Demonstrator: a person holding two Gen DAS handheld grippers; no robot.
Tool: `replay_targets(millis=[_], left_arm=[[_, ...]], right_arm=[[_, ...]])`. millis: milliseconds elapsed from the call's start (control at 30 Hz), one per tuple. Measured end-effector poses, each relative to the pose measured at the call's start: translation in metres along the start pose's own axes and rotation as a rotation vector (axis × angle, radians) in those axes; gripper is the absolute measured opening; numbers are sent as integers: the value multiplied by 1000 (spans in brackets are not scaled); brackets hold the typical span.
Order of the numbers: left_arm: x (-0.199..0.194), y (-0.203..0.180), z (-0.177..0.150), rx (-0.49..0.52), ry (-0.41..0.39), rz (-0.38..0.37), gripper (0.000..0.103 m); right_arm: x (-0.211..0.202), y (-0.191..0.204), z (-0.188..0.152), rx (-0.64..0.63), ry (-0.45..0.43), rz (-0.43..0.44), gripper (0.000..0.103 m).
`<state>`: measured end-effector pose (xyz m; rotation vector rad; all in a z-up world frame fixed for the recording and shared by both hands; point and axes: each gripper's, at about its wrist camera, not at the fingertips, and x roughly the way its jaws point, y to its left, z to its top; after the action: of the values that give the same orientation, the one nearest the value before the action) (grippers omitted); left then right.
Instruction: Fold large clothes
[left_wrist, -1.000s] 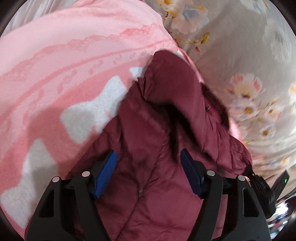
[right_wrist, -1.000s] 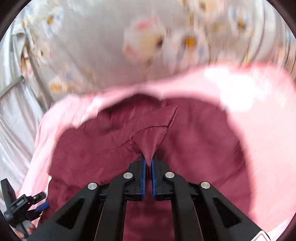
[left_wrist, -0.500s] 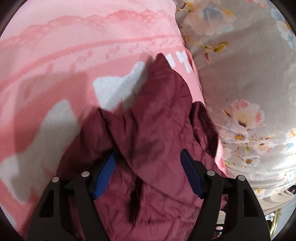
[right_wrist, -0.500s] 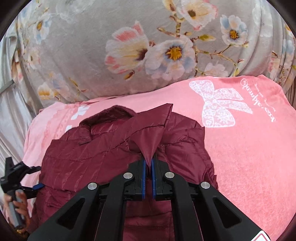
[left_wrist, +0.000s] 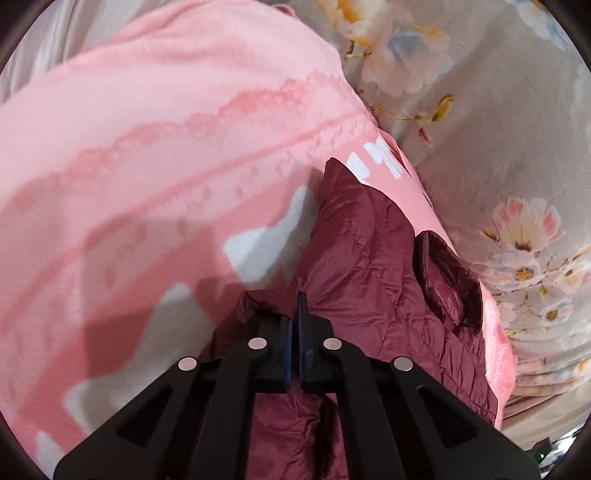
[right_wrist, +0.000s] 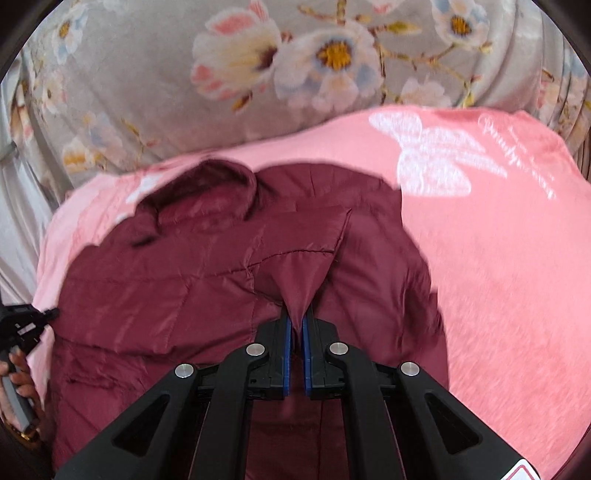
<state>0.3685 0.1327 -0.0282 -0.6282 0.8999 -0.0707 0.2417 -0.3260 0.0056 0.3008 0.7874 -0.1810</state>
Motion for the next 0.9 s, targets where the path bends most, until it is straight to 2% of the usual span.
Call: replay_targets(millis=[67, 167, 400, 500, 533, 633, 700, 733, 767, 800, 833, 900], left_arm=[[1, 3, -5, 36, -6, 48, 0], [17, 12, -13, 48, 27, 81, 0], [18, -3, -21, 185, -17, 155, 2], [-3, -9, -20, 241, -7, 188, 4], [-15, -12, -21, 261, -23, 190, 7], [-59, -38, -18, 340, -135, 168, 21], [-69, -60, -13, 361, -163, 136, 35], [-67, -78, -11, 373, -162, 107, 43], [-63, -88, -11, 379, -151, 97, 45], [-52, -99, -11, 388, -125, 87, 45], [-32, -112, -14, 401, -66, 77, 45], [0, -124, -22, 420, 12, 89, 45]], right_arm=[[12, -2, -12, -4, 33, -3, 4], [24, -6, -25, 3, 54, 5, 4], [26, 3, -28, -61, 70, -39, 7], [1, -5, -27, -36, 42, -48, 19], [-13, -8, -25, -24, 6, -45, 23], [-39, -3, -11, -28, -79, -37, 23], [-38, 11, 1, -36, -79, 4, 25], [-34, 19, 6, -41, -73, 24, 25], [-24, 32, 12, -52, -62, 50, 25], [-14, 43, 14, -66, -49, 60, 25], [-4, 52, 15, -81, -31, 65, 25], [20, 70, 9, -114, 27, 75, 25]])
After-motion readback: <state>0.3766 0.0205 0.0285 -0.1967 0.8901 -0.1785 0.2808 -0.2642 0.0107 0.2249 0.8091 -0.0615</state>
